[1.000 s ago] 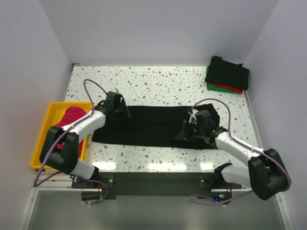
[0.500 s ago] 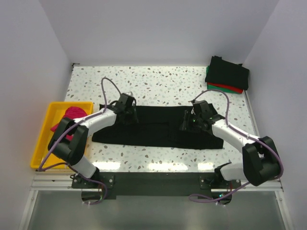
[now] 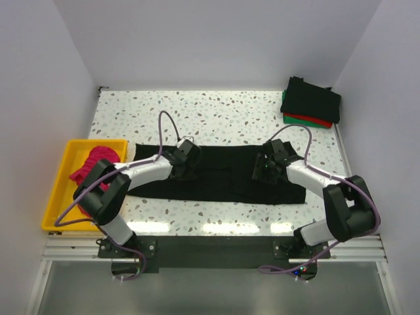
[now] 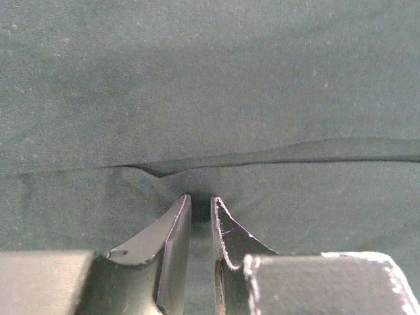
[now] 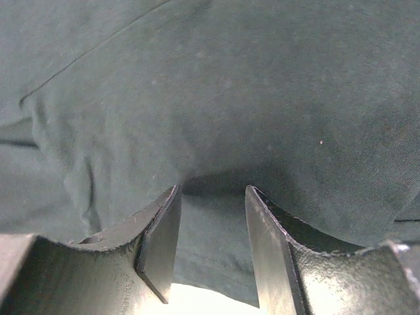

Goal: Fold and stack the t-shirts
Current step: Fold the tshirt

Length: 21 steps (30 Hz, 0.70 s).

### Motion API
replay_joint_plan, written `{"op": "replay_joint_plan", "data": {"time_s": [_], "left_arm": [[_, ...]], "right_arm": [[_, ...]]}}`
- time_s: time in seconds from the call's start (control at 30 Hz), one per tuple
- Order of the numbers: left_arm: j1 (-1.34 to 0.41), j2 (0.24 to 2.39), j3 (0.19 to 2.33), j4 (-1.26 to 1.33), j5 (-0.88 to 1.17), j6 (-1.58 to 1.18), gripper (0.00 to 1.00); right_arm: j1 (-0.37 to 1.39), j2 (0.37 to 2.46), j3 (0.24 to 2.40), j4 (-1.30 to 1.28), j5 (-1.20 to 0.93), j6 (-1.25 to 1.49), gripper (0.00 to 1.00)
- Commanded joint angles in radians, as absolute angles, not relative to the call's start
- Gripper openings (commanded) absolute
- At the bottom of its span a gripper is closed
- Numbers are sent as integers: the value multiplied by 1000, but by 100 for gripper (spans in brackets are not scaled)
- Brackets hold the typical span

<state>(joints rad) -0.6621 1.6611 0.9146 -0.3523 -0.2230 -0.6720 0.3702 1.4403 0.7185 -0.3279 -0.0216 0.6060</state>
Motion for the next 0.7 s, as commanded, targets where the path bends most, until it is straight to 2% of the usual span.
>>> {"op": "replay_joint_plan", "data": {"time_s": [0.0, 0.2, 0.4, 0.67], "left_arm": [[-695, 1623, 853, -411, -270, -718, 23], [-753, 1552, 785, -434, -255, -822, 23], [-840, 1476, 733, -440, -235, -957, 23], [-856, 1526, 779, -316, -127, -1022, 23]], "right_arm": [[362, 1482, 741, -288, 28, 638, 48], [362, 1630, 860, -284, 28, 646, 48], [367, 1811, 1089, -325, -31, 600, 48], [391, 2207, 1661, -576, -32, 444, 49]]}}
